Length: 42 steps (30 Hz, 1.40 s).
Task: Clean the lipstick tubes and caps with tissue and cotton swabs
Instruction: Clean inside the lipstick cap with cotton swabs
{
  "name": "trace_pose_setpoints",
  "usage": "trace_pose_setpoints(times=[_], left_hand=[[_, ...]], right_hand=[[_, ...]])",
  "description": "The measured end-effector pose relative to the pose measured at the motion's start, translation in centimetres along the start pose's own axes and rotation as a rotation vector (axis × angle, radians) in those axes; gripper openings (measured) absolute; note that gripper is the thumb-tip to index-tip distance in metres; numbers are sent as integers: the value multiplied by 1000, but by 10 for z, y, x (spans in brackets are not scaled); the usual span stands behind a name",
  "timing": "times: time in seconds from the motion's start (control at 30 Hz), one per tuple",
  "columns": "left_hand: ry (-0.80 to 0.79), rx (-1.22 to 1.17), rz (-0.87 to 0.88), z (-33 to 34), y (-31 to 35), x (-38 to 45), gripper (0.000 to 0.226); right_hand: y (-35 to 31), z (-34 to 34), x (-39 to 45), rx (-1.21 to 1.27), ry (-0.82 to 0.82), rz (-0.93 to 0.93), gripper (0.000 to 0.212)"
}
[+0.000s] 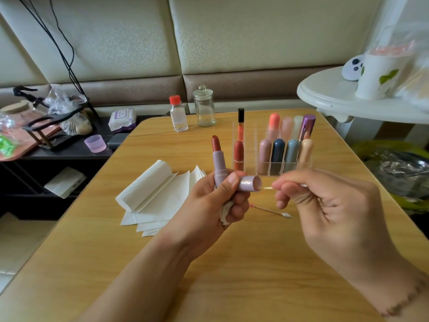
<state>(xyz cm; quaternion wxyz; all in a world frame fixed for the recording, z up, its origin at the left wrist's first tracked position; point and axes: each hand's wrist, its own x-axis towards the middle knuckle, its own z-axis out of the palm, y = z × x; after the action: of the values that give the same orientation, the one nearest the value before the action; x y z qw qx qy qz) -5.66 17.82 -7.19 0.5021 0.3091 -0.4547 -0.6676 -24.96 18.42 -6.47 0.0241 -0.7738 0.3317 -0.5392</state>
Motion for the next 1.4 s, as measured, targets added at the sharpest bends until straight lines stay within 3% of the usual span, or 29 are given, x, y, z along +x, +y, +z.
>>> trace_pose_setpoints(times=[0.2, 0.37, 0.43, 0.53, 0.7, 0.9, 1.07, 1.2, 1.4], left_hand=[[11, 46, 0, 0, -3, 0, 21], [-11, 76, -5, 1, -2, 1, 29], [11, 77, 8, -1, -1, 1, 28], [52, 147, 38, -3, -2, 2, 27], [49, 220, 50, -2, -7, 2, 25], [61, 197, 47, -5, -7, 2, 22], [14, -2, 11, -4, -3, 3, 15], [-76, -214, -60, -7, 1, 4, 11], [-205, -336, -65, -4, 2, 3, 7]], right_hand=[[-5, 2, 1, 258, -68, 85, 20], [2, -1, 1, -135, 21, -10, 9], [4, -1, -2, -244, -17, -27, 15], [1, 4, -4, -194, -152, -26, 22], [-1, 2, 1, -151, -82, 33, 22], [-3, 1, 3, -9, -247, 89, 31], [-6, -3, 4, 278, -80, 303, 33], [-17, -4, 6, 256, -28, 196, 19], [-26, -3, 6, 108, 0, 40, 10]])
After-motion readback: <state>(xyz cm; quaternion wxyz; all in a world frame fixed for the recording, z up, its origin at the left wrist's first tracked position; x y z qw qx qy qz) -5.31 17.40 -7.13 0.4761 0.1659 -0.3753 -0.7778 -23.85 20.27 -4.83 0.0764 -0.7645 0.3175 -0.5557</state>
